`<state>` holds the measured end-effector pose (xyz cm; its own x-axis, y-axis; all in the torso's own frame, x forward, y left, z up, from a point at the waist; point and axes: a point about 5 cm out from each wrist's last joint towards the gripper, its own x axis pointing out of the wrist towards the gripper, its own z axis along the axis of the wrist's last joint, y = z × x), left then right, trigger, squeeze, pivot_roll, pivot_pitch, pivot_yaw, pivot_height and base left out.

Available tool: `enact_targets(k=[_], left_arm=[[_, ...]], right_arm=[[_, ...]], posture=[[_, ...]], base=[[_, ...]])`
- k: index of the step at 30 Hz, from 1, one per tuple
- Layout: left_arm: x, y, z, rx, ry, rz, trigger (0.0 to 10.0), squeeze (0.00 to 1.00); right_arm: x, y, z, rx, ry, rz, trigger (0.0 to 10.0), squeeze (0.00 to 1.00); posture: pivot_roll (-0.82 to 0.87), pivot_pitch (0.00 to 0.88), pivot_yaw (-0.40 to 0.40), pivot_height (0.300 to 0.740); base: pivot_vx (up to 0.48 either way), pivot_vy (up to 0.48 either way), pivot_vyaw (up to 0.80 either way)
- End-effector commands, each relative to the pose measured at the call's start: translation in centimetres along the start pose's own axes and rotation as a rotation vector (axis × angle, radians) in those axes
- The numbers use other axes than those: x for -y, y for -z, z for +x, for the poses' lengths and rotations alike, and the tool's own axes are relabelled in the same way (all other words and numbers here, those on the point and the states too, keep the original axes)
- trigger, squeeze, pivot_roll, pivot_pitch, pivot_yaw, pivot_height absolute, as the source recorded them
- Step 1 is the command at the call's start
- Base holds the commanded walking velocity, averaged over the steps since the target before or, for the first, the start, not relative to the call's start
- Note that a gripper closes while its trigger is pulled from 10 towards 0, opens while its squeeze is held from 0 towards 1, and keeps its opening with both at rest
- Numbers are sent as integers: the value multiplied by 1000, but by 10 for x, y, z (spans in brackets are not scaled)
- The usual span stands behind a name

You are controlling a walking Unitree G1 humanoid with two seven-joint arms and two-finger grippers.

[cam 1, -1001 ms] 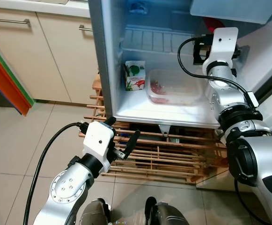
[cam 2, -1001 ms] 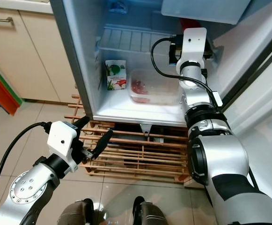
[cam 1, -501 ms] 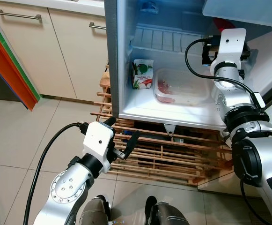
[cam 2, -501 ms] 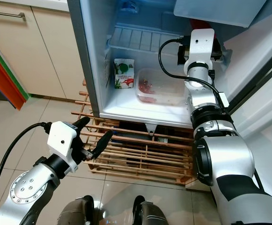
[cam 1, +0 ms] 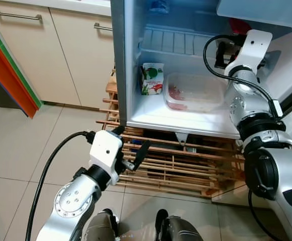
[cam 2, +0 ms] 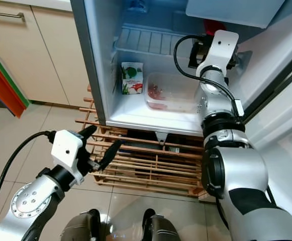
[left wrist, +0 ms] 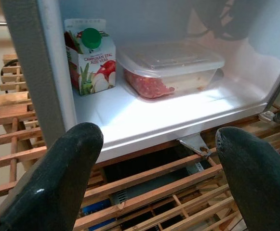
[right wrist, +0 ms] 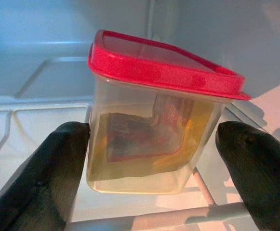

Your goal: Restocking fridge

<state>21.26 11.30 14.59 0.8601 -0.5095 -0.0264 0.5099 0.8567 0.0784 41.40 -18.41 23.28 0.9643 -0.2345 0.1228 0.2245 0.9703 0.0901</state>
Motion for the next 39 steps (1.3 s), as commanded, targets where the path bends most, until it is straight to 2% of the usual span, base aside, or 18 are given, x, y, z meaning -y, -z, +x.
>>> enact_targets(k=[1, 10, 16, 21, 27, 34, 39], left_arm=[[4, 3, 1, -6, 9, -12, 10000, 0], [5, 3, 2, -2, 9, -11, 10000, 0], [4, 4, 4, 3, 9, -8, 10000, 0], [1, 3, 6, 16, -2, 7, 10000, 0], [0, 5, 8, 20, -13, 13, 10000, 0], [1, 6, 9, 24, -9, 12, 10000, 0], [0, 7, 11, 28, -8, 13, 10000, 0]], right_arm=[[11, 24, -6, -110, 46, -2, 10000, 0], [6, 19, -13, -131, 36, 33, 10000, 0], [4, 18, -24, -131, 7, 8, 10000, 0], [5, 15, -38, -52, -32, -85, 10000, 0], [13, 25, -64, -41, -69, -129, 10000, 0], [17, 23, -75, -25, -53, -157, 10000, 0], [19, 19, -90, -14, -64, -177, 10000, 0]], posture=[[92, 202, -102, 740], [86, 186, -114, 740], [78, 172, -118, 740], [77, 159, -119, 740], [66, 154, -120, 740], [58, 150, -117, 740], [50, 146, -123, 740]], base=[[0, 0, 0], [0, 0, 0], [0, 0, 0], [0, 0, 0], [0, 0, 0], [0, 0, 0], [0, 0, 0]])
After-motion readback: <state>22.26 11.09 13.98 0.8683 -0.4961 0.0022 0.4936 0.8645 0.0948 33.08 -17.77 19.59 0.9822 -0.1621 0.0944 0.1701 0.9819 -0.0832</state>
